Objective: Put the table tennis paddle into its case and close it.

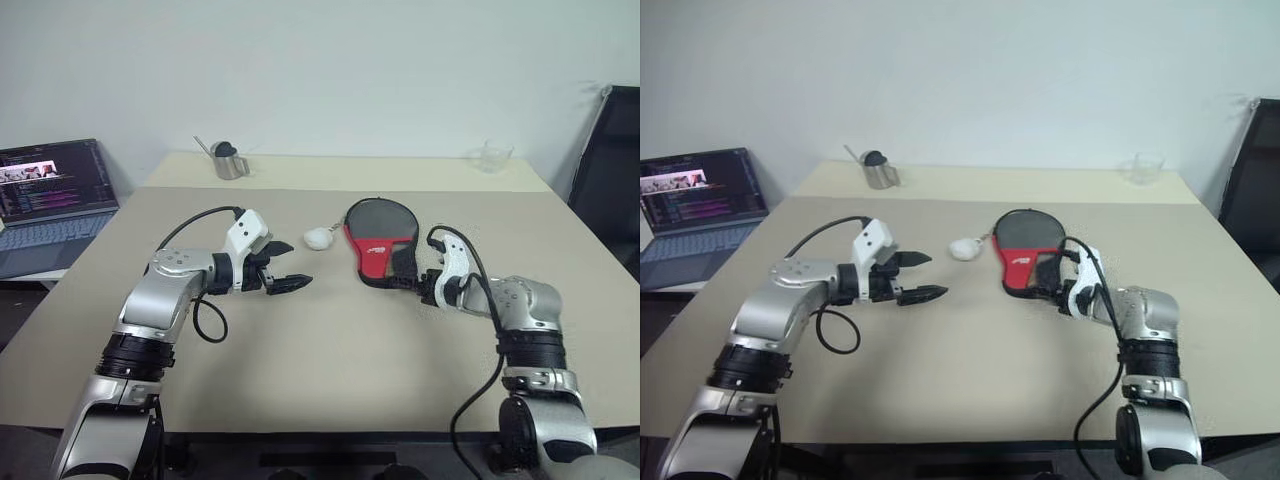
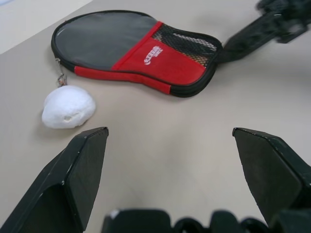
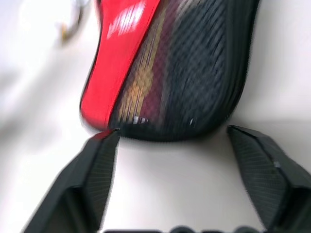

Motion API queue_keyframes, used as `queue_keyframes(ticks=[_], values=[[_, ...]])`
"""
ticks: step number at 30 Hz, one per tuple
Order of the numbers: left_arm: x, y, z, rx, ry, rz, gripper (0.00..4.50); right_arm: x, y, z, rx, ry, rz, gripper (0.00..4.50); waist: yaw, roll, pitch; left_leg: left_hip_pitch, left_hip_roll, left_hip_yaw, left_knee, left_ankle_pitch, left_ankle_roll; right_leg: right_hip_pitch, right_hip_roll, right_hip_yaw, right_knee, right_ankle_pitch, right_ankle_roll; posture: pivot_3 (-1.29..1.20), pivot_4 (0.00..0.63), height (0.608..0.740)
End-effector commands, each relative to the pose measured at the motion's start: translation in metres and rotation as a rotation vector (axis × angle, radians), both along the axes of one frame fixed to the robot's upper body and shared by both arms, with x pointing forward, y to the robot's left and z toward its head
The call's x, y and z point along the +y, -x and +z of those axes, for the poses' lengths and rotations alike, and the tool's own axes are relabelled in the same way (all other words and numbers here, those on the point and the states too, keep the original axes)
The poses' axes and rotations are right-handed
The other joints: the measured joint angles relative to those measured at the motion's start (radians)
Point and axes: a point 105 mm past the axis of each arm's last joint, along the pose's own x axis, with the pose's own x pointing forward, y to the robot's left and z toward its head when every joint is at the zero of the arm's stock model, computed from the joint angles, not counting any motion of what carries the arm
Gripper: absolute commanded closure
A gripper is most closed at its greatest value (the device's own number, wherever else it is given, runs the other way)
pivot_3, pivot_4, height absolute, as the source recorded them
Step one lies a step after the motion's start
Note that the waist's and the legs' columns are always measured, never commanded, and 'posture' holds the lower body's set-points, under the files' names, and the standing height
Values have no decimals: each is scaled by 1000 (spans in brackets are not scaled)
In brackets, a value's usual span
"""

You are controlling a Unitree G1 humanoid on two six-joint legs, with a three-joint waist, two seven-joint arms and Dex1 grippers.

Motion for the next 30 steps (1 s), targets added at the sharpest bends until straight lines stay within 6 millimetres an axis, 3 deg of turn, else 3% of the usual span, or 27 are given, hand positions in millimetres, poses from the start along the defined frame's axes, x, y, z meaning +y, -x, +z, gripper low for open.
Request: queue_keyframes(ticks=[1, 7, 8, 10, 11, 16, 25, 28, 30], values=[[-2, -1, 15, -61, 1, -12, 0, -20, 7, 29, -85, 24, 20, 554, 1, 0, 0, 0, 0, 0, -1, 0, 0, 0, 0, 0, -1, 0, 0, 0, 150, 740], [-3, -2, 14, -59, 2, -15, 0, -59, -1, 63, -252, 117, -57, 554, -1, 0, 1, 0, -1, 0, -3, 0, 0, 0, 0, 0, -3, -1, 2, 0, 150, 740], [-3, -3, 14, -58, 3, -16, 0, -70, -10, 82, -413, 169, -119, 554, -1, 0, 1, 0, -1, 0, -3, 0, 0, 0, 1, 0, -3, -1, 1, 0, 150, 740], [-3, -3, 14, -59, 3, -19, 0, -105, -24, 68, -446, 524, -252, 554, -1, 1, 1, 0, -1, 0, -3, 0, 0, 0, 1, 0, -3, -1, 1, 0, 150, 740], [-4, -4, 15, -60, 5, -21, 0, -112, -27, 62, -430, 550, -289, 554, 0, 0, 1, 0, -1, 0, -3, 0, 0, 0, 1, 0, -3, -1, 2, 0, 150, 740], [-3, -6, 20, -68, 12, -20, 0, -62, -28, 88, -473, 166, -200, 554, -8, 0, 1, 0, 0, 2, -3, 0, 0, -1, 2, 2, -3, -1, 2, 0, 150, 740], [-3, -6, 18, -64, 9, -16, 0, -55, -30, 88, -470, 134, -212, 554, 5, 1, 2, 0, -2, 1, -3, 0, 0, 0, 0, 0, -3, -1, 2, 0, 150, 740], [-2, -6, 17, -61, 6, -12, 0, -53, -31, 98, -519, 122, -220, 1139, 3, 1, 2, 0, -1, 1, -3, 0, 0, -1, 0, 0, -3, -1, 2, 0, 150, 740], [-2, -5, 17, -61, 6, -11, 0, -51, -31, 97, -519, 124, -220, 1801, 3, 1, 2, 0, -1, 1, -3, 0, 0, -1, 1, 0, -3, -1, 2, 0, 150, 740]])
